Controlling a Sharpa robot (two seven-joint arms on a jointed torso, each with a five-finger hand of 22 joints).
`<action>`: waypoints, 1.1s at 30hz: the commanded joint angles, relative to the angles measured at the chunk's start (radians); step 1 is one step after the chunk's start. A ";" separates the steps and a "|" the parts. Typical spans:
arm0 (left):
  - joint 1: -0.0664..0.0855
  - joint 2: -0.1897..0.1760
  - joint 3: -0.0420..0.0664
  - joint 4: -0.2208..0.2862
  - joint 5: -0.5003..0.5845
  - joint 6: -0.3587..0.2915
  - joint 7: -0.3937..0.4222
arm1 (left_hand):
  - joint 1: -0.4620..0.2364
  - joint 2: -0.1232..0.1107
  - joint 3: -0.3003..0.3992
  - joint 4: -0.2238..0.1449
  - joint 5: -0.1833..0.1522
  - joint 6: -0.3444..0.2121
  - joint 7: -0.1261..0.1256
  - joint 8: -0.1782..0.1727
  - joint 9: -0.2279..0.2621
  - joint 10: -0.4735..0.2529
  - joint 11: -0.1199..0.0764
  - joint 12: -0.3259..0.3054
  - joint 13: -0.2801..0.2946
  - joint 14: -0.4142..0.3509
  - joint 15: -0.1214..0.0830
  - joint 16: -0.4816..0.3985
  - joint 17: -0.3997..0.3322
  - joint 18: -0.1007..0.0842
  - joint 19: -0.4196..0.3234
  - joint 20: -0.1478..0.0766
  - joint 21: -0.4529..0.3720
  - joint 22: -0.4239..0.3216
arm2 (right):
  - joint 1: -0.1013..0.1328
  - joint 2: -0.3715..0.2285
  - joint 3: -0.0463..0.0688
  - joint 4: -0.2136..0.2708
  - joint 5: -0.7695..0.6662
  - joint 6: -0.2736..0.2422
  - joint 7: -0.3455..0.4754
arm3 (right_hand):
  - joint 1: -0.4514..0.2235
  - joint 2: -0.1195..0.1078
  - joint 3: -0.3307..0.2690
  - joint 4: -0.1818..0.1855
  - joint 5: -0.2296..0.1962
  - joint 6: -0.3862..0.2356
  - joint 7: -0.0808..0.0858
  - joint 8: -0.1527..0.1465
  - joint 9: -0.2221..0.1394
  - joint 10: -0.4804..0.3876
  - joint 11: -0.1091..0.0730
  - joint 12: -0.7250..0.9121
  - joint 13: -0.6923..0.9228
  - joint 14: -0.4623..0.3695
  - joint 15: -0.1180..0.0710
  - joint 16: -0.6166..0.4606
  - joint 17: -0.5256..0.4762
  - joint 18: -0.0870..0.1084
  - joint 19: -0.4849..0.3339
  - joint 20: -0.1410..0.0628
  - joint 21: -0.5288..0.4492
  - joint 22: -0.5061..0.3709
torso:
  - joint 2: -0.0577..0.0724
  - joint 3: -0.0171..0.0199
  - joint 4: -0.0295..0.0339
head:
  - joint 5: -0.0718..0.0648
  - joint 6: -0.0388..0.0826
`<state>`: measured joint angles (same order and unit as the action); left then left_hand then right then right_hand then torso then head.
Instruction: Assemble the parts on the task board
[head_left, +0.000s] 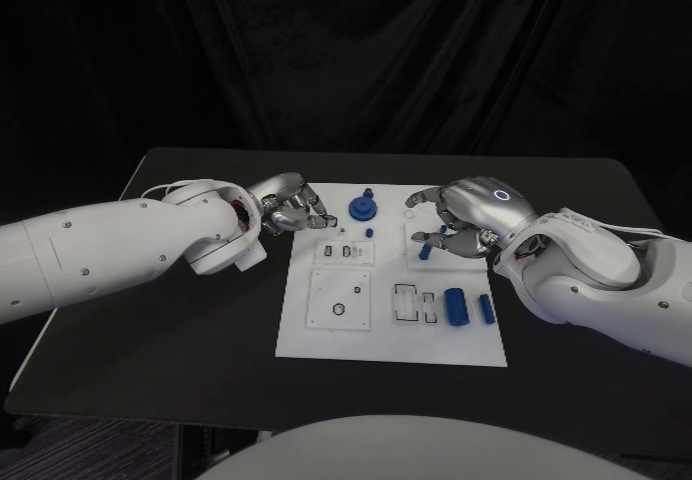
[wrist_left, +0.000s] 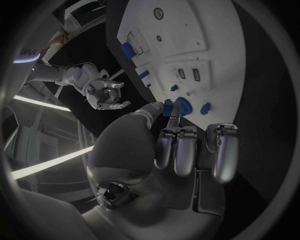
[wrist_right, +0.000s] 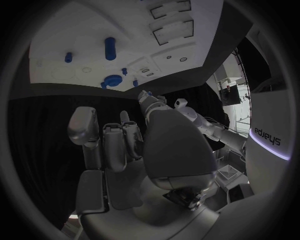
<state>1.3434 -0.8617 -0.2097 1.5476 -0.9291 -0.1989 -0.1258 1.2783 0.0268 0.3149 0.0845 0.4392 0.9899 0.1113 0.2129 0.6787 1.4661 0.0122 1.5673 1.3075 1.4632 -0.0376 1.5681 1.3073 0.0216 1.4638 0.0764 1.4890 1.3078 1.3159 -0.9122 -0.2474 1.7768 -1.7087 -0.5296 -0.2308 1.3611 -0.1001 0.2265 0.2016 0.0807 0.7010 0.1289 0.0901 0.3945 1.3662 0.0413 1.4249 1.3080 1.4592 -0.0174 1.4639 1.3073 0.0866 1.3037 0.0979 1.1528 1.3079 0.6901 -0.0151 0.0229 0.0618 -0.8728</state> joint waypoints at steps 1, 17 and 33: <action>0.018 0.026 -0.001 -0.024 -0.039 0.210 -0.168 | -0.004 0.006 0.070 -0.064 -0.011 0.023 -0.034 0.003 0.001 0.105 -0.008 0.003 0.263 0.108 -0.007 0.003 0.263 0.012 0.007 -0.007 -0.003 0.178 | 0.005 -0.011 0.000 0.005 -0.015 0.030 -0.046 | 0.012 0.002 0.001 0.005 0.003 0.009 0.001 0.005 -0.001 0.001 0.001 0.002 0.070 -0.003 0.006 -0.007 0.104 0.010 0.004 0.003 -0.004 0.133 | -0.003 0.0007 -0.0050 | 0.005 0.000; 0.040 0.179 -0.001 -0.149 -0.045 0.328 -0.334 | -0.008 0.008 0.088 -0.058 -0.027 0.016 -0.034 0.003 0.004 0.105 -0.010 0.003 0.263 0.108 -0.010 0.003 0.263 0.014 0.003 -0.009 -0.009 0.174 | -0.004 -0.038 0.000 -0.017 -0.001 0.083 -0.068 | 0.021 0.008 0.001 0.015 -0.004 0.050 -0.001 0.019 -0.010 -0.006 -0.002 -0.003 0.062 -0.009 0.004 -0.013 0.096 0.013 -0.003 0.001 -0.022 0.130 | -0.006 0.0108 -0.0113 | 0.022 0.000; 0.040 0.234 -0.001 -0.147 -0.045 0.241 -0.435 | -0.023 -0.003 0.107 -0.066 -0.001 0.021 -0.037 0.003 0.005 0.105 -0.012 0.003 0.263 0.108 -0.013 0.003 0.263 0.012 0.011 -0.013 -0.006 0.178 | -0.013 -0.080 0.000 -0.004 0.010 0.095 -0.087 | 0.018 0.012 0.000 0.020 -0.006 0.054 0.000 0.018 -0.013 -0.008 0.000 -0.004 0.060 -0.011 0.004 -0.015 0.094 0.014 -0.006 0.001 -0.027 0.128 | -0.009 0.0115 -0.0073 | 0.012 0.000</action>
<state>1.3805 -0.6302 -0.2114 1.3967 -0.9741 0.0726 -0.5180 1.2641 0.0254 0.3489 0.0845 0.4347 0.9841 0.1055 0.2095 0.6832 1.4669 0.0058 1.5673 1.3075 1.4642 -0.0437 1.5681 1.3074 0.0217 1.4639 0.0693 1.4847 1.3076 1.3062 -0.9903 -0.2482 1.7702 -1.7021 -0.4471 -0.2907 1.3727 -0.0959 0.2251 0.2167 0.0807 0.7487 0.1308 0.1054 0.3828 1.3664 0.0412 1.4250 1.3077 1.4559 -0.0142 1.4556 1.3073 0.0864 1.3041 0.0982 1.1290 1.3075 0.6815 -0.0038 0.0157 0.0740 -0.8728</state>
